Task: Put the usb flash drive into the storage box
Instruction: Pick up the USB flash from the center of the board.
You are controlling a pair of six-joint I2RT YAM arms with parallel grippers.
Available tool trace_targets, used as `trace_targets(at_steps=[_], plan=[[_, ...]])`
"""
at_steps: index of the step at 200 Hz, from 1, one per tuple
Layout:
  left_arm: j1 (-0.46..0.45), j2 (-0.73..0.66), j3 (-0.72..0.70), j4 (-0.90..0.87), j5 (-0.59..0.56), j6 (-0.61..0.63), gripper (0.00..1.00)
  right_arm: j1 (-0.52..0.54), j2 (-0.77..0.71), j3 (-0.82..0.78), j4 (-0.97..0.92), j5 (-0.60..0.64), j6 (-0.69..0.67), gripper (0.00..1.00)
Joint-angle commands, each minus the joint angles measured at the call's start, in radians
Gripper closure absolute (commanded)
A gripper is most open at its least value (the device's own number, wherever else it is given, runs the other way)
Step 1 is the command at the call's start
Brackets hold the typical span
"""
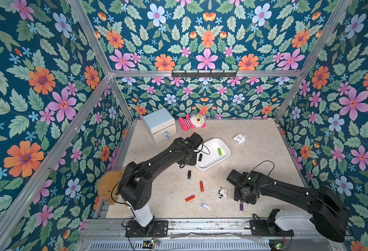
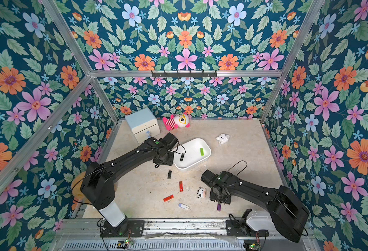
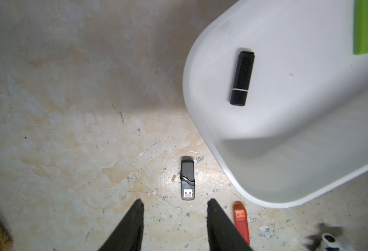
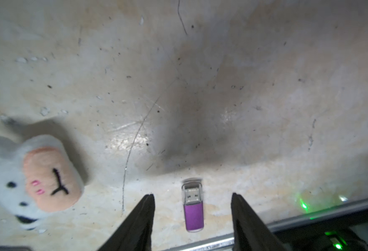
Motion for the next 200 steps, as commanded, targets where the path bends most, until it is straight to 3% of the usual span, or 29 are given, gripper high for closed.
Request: trace_targets(at_steps=[1,66,200], plan=[[-0.001,-0.023,-0.028,0.01,-0.015,-0.023,0.49,0.02,0.003,-0.025,0.036,-0.015,0.044,0.42],[0.0,-0.057,-0.108,0.031,-0.014,-0.039,0.49,0.085,0.002,-0.078,0.077,-0.03,0.111,0.49],[0.001,-0.033,-0.196,0.124,0.026,-0.037,0.49,0.109,0.022,-0.127,0.114,-0.066,0.14,0.66]])
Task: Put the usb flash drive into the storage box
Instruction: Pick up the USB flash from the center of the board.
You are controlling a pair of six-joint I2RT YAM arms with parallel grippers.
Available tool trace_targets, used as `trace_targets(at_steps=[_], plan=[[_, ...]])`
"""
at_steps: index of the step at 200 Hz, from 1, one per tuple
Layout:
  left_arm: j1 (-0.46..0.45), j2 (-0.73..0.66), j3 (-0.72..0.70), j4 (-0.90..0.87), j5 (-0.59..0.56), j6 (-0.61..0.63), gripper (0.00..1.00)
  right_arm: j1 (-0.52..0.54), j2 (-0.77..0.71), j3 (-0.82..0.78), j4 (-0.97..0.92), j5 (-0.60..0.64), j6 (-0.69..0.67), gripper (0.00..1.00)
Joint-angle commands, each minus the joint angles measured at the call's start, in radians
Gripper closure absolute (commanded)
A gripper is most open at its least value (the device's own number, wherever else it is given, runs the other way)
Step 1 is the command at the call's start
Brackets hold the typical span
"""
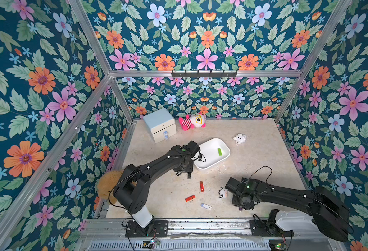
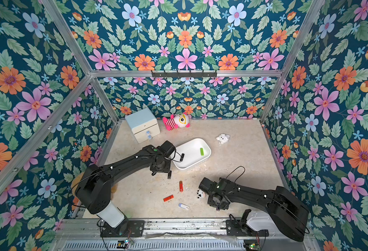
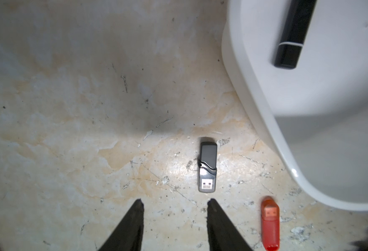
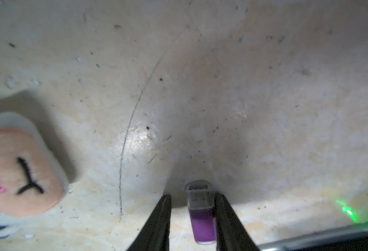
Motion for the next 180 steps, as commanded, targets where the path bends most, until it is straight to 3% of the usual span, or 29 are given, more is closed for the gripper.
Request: trace_targets(at_steps=[1,88,134,180], plan=[[0.0,0.011,-0.007,0.037,0.018,-0.001,0.49,0.005,0.02,-0.024,-0.014,-0.037,0.003,0.66],[-0.001,0.04,-0.085,0.146,0.084,0.019,0.49,0.005,0.019,-0.022,-0.028,-0.04,-0.001,0.84],[-0.001,0.056,-0.095,0.182,0.097,0.016,0.49,0.005,0.025,-0.022,-0.025,-0.044,-0.001,1.0],[-0.002,0.087,-0.088,0.194,0.108,0.016,0.49,0.004,0.021,-0.028,-0.024,-0.046,0.0,1.0]])
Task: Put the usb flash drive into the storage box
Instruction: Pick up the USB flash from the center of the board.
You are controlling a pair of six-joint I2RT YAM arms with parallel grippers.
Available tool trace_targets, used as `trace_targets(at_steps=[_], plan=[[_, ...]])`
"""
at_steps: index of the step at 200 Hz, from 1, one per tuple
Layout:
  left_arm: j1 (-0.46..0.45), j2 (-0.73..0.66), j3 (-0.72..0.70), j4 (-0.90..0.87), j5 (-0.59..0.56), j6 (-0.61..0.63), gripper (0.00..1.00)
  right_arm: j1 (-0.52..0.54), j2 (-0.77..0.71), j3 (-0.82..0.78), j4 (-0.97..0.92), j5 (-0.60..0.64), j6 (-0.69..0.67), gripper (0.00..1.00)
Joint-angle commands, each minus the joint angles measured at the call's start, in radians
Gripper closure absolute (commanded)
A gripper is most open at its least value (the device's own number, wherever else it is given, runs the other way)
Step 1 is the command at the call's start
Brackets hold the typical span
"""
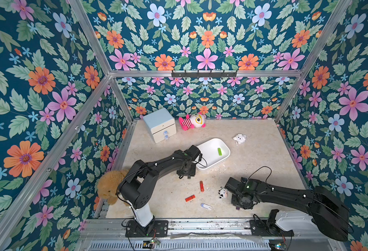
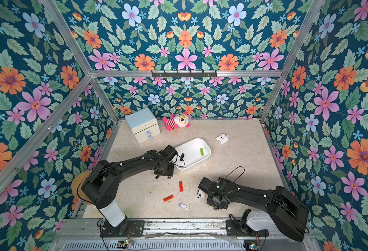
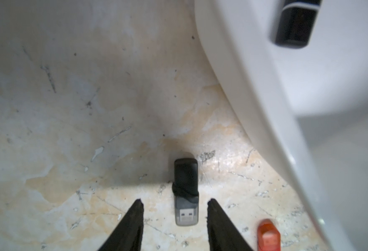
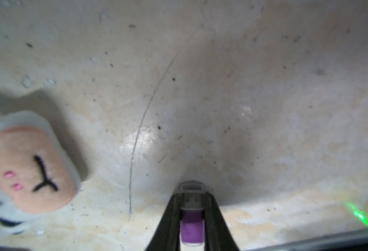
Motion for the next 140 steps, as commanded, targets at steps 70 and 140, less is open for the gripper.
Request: trace_targets(at_steps=[70,140], plan=[[-0.01,0.026,-0.023,0.028,-0.015,-0.008,0.51,0.001,0.006,-0.038,-0.043,-0.038,-0.003,1.0],[-0.012,0.041,-0.039,0.043,-0.011,-0.015,0.69,0.002,0.0,-0.037,-0.048,-0.039,-0.004,1.0]])
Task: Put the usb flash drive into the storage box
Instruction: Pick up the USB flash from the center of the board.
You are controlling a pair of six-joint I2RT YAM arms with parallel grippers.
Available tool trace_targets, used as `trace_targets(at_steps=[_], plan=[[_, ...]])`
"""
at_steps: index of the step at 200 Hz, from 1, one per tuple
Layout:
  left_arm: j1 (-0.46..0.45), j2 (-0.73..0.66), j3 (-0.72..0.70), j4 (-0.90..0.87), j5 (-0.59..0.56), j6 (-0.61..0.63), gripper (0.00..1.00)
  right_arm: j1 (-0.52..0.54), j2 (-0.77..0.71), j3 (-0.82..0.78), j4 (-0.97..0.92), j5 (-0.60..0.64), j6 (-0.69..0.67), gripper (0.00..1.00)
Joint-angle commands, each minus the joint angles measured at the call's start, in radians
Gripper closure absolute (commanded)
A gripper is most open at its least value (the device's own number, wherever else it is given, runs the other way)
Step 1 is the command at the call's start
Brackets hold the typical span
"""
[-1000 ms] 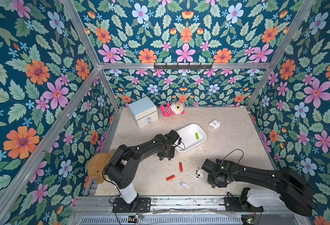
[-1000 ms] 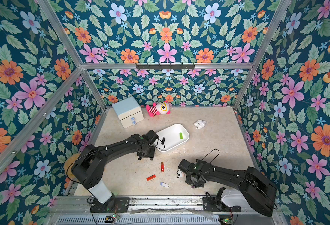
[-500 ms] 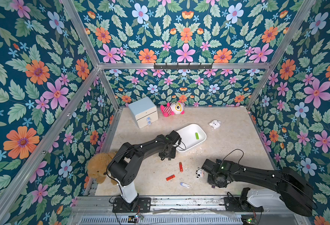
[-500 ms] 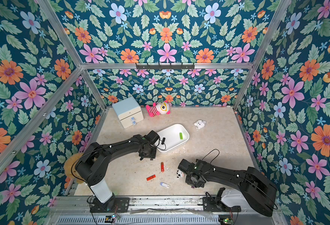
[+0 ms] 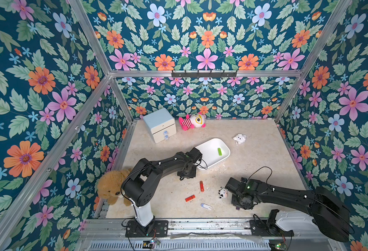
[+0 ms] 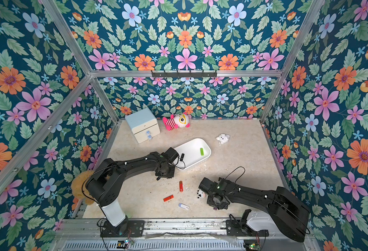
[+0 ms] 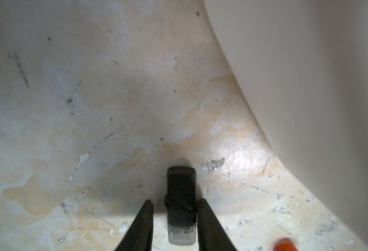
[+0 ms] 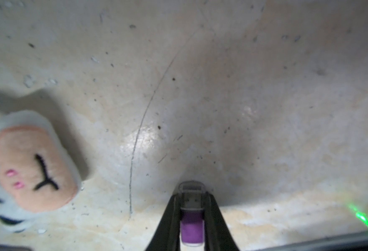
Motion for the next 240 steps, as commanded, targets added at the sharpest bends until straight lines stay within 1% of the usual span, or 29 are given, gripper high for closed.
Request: trace_targets(at_steps=[1,42,58,69,142,170,189,212,240], plan=[[0.0,0.005,-0.009,0.004,0.003,-0.011,0.7,0.002,0.012,-0.028,-0.048,-0.038,-0.005,1.0],[0.0,0.007,-0.025,0.007,0.005,-0.014,0.82,0.002,0.0,-0.02,-0.061,-0.025,-0.003,1.0],[0.0,0.007,-0.034,0.011,0.006,-0.017,0.91,0.003,-0.004,-0.011,-0.073,-0.016,-0.003,1.0],[0.0,0.006,-0.042,0.018,0.011,-0.018,1.0,0.002,-0.01,-0.003,-0.082,-0.007,-0.003,1.0],[0.0,-0.012,-0.061,0.02,0.008,-0.025,1.0,0.001,-0.09,0.105,-0.237,0.085,-0.002,1.0],[0.0,-0.009,-0.061,0.019,0.007,-0.024,1.0,-0.019,-0.114,0.14,-0.276,0.108,-0.018,1.0],[0.0,-0.011,-0.06,0.018,0.005,-0.022,1.0,-0.056,-0.131,0.178,-0.307,0.121,-0.053,1.0],[0.0,-0.014,-0.056,0.011,0.001,-0.021,1.0,-0.13,-0.143,0.253,-0.337,0.136,-0.129,1.0],[0.0,-0.02,-0.046,-0.002,-0.007,-0.022,1.0,-0.218,-0.095,0.389,-0.37,0.152,-0.245,1.0]])
